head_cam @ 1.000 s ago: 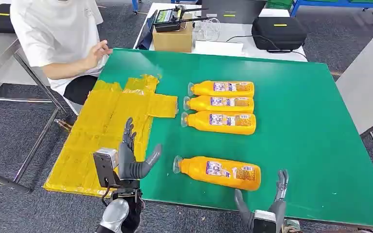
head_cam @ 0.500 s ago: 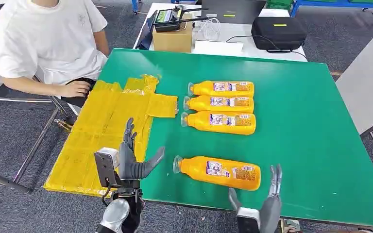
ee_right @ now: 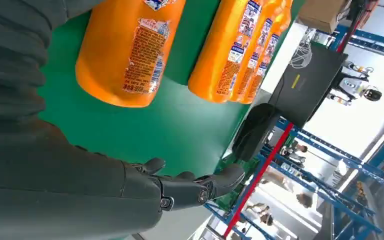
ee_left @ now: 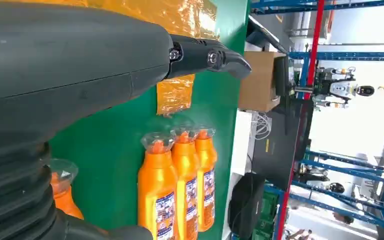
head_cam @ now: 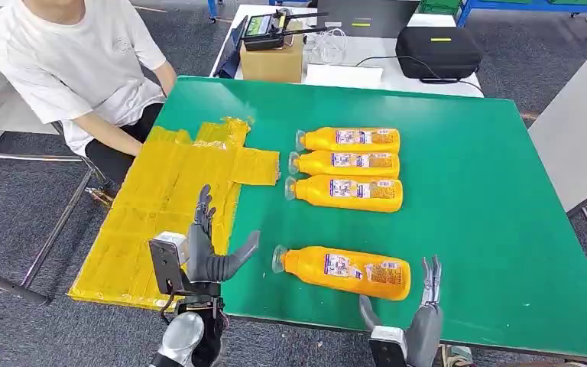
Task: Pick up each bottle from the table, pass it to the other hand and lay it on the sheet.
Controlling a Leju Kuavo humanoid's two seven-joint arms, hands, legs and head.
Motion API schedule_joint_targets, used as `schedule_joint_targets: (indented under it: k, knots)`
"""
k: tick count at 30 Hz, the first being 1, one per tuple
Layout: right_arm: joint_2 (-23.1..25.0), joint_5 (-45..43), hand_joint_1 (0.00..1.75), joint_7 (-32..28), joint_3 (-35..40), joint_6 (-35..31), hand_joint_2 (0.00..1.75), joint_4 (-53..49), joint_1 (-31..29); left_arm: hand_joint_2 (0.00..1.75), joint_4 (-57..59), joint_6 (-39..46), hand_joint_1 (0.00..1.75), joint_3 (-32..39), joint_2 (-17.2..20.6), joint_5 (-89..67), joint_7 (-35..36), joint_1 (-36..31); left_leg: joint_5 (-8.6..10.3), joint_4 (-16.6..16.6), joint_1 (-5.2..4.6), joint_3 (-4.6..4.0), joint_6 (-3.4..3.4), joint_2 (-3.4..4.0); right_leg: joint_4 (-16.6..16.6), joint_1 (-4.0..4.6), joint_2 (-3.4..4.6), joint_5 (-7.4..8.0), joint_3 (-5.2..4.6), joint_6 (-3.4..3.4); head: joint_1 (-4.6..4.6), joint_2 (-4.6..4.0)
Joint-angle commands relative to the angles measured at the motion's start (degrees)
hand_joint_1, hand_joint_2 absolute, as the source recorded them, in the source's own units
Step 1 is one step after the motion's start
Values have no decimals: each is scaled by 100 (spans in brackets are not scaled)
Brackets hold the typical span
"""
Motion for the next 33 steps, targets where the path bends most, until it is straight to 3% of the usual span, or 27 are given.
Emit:
schedule_joint_targets:
  k: [1,4,10,11,12,14,24,28,33]
  knots:
    - [-1069,1981,0,1433,918,134,175,615,-477,175,410,-136,0,37,22,-24,82,-241,3,-12,5,12,17,3,-21,10,6,9,14,-22,2,0]
    - [-1455,2637,0,2035,1317,468,175,1015,-816,175,362,-273,0,16,25,-54,134,-244,3,-14,5,14,19,10,-23,10,13,12,14,-22,0,0]
    - [-1598,2852,0,2345,1419,899,175,1563,-1509,175,402,-467,0,-142,53,-66,241,-306,5,-15,3,13,20,17,-21,10,20,15,8,-29,0,0]
    - [-1711,2998,0,2836,1586,1706,175,1853,-1722,175,428,-591,0,-238,113,-113,367,-334,4,-10,2,9,18,10,-16,8,12,12,6,-25,2,0]
    - [-1708,2942,0,2900,1577,2388,175,2003,-1963,175,434,-620,0,-248,96,-109,366,-340,3,-7,1,8,14,5,-12,6,7,9,5,-20,0,0]
    - [-1651,2972,0,2794,1563,2358,175,2507,-2306,175,463,-651,0,-277,86,-109,372,-354,4,-10,4,13,18,18,-18,10,22,15,5,-25,0,0]
    - [-1657,3235,0,3037,1900,2474,175,2380,-2577,175,406,-655,0,-197,79,-167,382,-311,4,-4,3,30,12,26,-9,7,23,11,18,-18,2,0]
    - [-1729,3863,0,3786,2067,2672,175,2537,-2755,175,263,-577,0,-80,76,-263,400,-204,4,-7,2,32,15,25,-10,8,25,11,19,-22,0,0]
    - [-1754,4182,0,4021,2164,2575,175,2547,-2792,175,214,-551,0,-21,64,-306,402,-169,5,-7,2,33,17,19,-13,8,19,12,25,-20,0,0]
